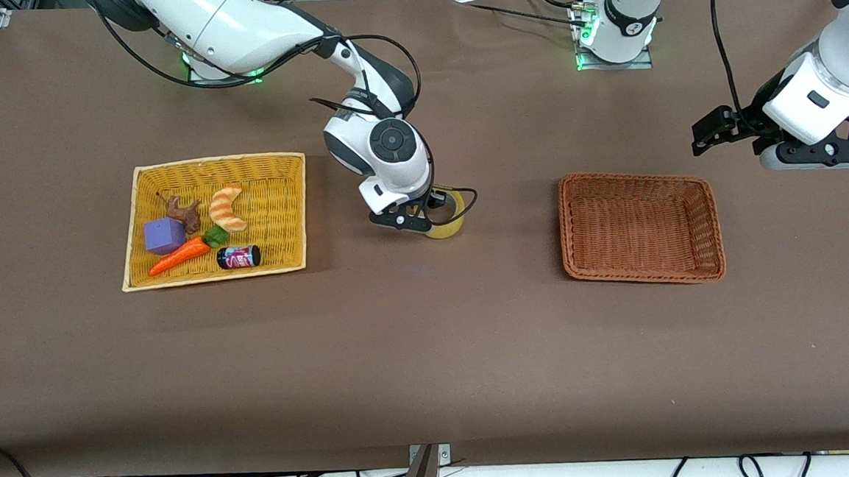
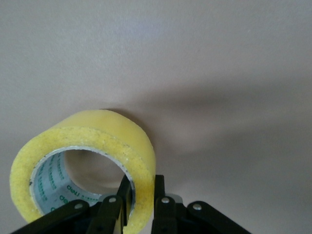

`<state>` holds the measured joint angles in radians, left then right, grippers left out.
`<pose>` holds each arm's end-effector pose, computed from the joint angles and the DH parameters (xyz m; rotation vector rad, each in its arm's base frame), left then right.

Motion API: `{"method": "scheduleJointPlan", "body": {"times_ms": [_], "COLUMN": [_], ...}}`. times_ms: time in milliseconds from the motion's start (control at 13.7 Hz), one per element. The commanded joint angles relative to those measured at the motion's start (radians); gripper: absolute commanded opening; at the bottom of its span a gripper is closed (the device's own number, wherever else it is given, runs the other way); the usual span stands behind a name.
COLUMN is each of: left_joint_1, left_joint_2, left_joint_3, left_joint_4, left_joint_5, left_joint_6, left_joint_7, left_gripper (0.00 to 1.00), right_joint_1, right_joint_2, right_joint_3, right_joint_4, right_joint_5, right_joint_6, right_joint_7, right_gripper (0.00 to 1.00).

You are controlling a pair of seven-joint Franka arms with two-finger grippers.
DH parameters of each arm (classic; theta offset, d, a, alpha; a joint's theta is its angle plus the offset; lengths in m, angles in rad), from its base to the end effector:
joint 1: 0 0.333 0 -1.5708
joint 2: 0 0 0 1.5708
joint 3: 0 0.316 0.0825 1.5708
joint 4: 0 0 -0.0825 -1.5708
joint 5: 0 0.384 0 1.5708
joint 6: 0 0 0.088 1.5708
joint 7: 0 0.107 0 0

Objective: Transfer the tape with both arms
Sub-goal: 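Carry the tape roll toward the basket and set it on the table, then release the tape and retract the right gripper while the left gripper approaches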

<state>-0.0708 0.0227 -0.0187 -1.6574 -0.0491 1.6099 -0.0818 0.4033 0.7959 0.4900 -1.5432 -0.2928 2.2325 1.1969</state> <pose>0.5580 -0.0551 0.5744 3.0963 -0.0063 -0.1149 0.4877 0.5067 0.2203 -3.0597 0.3795 0.1569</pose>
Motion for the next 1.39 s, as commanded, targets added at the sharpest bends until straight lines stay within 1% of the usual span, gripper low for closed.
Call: {"method": "scheduleJointPlan", "body": {"times_ms": [0,73,146,292,365,438,511,658,804,877,1023,1169,1315], "left_joint_1": [-0.003,-0.003,-0.003,-0.003,-0.003,-0.001,-0.001,-0.001,-0.001,-0.001,-0.001,-0.012,-0.018], "left_joint_2": [0.014,0.014,0.014,0.014,0.014,0.014,0.014,0.014,0.014,0.014,0.014,0.028,0.051], "left_joint_3": [0.0,0.0,0.0,0.0,0.0,0.0,0.0,0.002,0.0,0.0,-0.003,-0.033,-0.041], "left_joint_4": [0.031,0.031,0.031,0.031,0.031,0.031,0.031,0.031,0.031,0.031,0.031,0.025,0.028], "left_joint_5": [-0.012,-0.012,-0.012,-0.012,-0.012,-0.012,-0.012,-0.012,-0.012,-0.012,-0.014,-0.012,-0.021], "left_joint_6": [-0.021,-0.021,-0.021,-0.021,-0.021,-0.021,-0.021,-0.021,-0.021,-0.021,-0.016,-0.021,-0.021], "left_joint_7": [0.019,0.019,0.019,0.019,0.019,0.019,0.019,0.02,0.019,0.019,0.063,0.102,0.099], "left_gripper": [1.0,1.0,1.0,1.0,1.0,1.0,1.0,1.0,1.0,1.0,1.0,1.0,1.0], "right_joint_1": [0.023,0.023,0.023,0.023,0.017,0.009,-0.027,-0.131,-0.242,-0.292,-0.389,-0.451,-0.507], "right_joint_2": [0.026,0.025,0.019,0.0,-0.023,-0.05,-0.082,-0.166,-0.237,-0.268,-0.315,-0.374,-0.405], "right_joint_3": [-0.005,-0.011,-0.011,-0.011,-0.008,-0.011,-0.01,-0.005,-0.008,-0.01,-0.011,-0.014,-0.014], "right_joint_4": [0.035,0.035,0.035,0.054,0.063,0.096,0.121,0.124,0.123,0.123,0.124,0.126,0.152], "right_joint_5": [-0.017,-0.017,-0.02,-0.096,-0.115,-0.117,-0.112,-0.085,0.001,0.029,0.049,0.072,0.073], "right_joint_6": [0.012,0.012,0.012,-0.013,-0.049,-0.101,-0.152,-0.239,-0.278,-0.298,-0.408,-0.493,-0.56], "right_joint_7": [0.018,0.018,0.015,0.003,-0.005,-0.023,-0.118,-0.366,-0.556,-0.635,-0.762,-0.85,-0.942], "right_gripper": [0.12,0.51,1.0,1.0,1.0,1.0,1.0,1.0,1.0,1.0,1.0,1.0,1.0]}}
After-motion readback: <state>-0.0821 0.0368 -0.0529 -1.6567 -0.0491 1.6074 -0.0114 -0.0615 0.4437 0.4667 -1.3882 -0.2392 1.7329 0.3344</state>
